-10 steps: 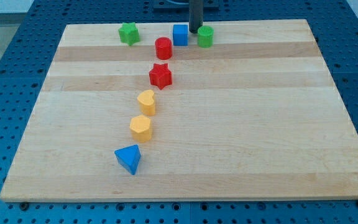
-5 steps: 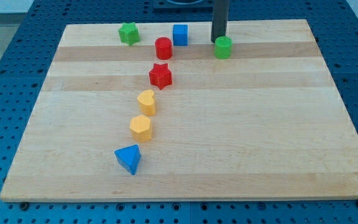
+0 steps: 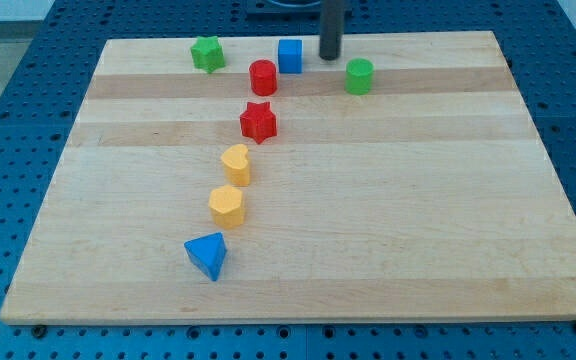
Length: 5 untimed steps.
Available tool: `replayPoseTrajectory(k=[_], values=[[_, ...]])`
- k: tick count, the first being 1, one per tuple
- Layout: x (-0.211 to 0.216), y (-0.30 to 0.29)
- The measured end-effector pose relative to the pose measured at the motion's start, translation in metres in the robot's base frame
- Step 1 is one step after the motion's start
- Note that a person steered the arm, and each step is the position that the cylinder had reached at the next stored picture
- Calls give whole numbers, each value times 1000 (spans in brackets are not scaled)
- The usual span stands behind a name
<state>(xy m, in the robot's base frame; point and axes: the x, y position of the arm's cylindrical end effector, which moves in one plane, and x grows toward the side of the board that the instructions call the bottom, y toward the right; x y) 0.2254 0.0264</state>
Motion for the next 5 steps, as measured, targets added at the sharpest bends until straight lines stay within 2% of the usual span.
replayPoseTrajectory(k=[4,5], values=[[-5,-49],[-5,-8]])
